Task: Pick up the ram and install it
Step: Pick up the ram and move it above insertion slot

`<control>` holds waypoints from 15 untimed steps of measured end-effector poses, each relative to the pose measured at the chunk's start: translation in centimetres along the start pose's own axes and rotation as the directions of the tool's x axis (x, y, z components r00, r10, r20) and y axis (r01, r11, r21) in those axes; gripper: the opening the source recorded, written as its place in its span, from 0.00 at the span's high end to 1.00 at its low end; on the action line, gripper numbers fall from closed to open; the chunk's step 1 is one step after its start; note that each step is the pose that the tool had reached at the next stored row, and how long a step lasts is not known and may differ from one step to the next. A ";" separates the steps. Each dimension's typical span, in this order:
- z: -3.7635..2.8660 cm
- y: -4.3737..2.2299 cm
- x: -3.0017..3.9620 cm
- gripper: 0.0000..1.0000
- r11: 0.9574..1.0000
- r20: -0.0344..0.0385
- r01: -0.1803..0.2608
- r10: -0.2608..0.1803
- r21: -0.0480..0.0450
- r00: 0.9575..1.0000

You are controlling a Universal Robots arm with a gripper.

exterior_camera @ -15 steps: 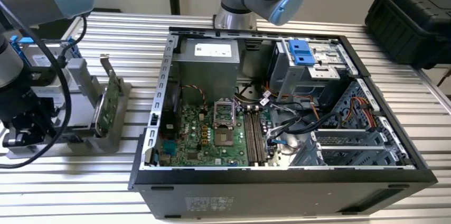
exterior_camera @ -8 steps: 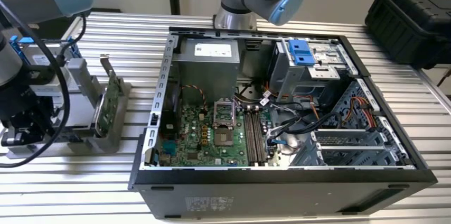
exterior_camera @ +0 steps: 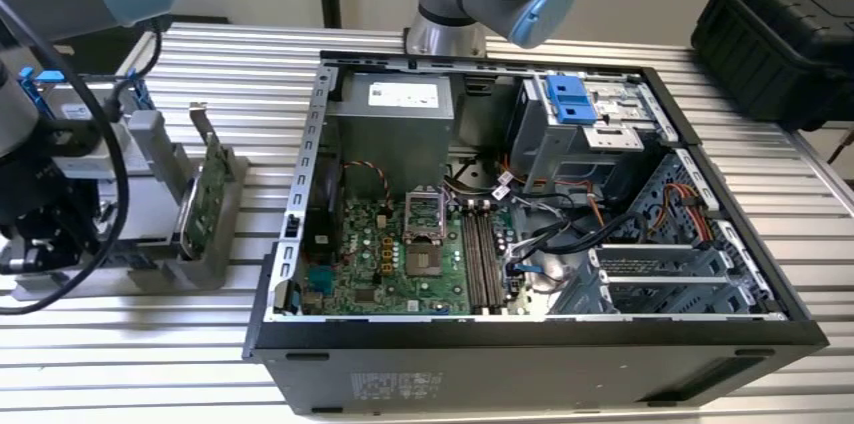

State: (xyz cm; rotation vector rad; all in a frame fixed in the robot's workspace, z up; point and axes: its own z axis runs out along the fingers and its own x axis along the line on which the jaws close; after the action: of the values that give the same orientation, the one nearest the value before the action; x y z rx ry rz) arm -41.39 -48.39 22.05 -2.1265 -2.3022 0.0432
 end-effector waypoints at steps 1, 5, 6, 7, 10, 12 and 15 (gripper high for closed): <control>-0.08 0.00 0.00 1.00 1.000 0.000 0.000 0.000 0.000 1.000; -0.51 -0.01 -0.01 1.00 1.000 0.000 0.000 0.000 0.000 1.000; -0.61 -0.01 -0.01 1.00 1.000 0.000 0.000 0.000 0.000 1.000; -0.72 -0.02 -0.01 1.00 1.000 0.000 0.000 0.000 0.000 1.000; -1.01 -0.02 -0.01 1.00 1.000 0.000 0.000 0.000 0.000 1.000; -1.19 -0.03 -0.02 1.00 1.000 0.000 0.000 0.000 0.000 1.000; -1.45 -0.03 -0.02 1.00 1.000 0.000 0.000 0.000 0.000 1.000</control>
State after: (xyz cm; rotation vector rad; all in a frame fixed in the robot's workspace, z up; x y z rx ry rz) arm -41.39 -48.39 23.50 -2.1265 -2.3023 0.0432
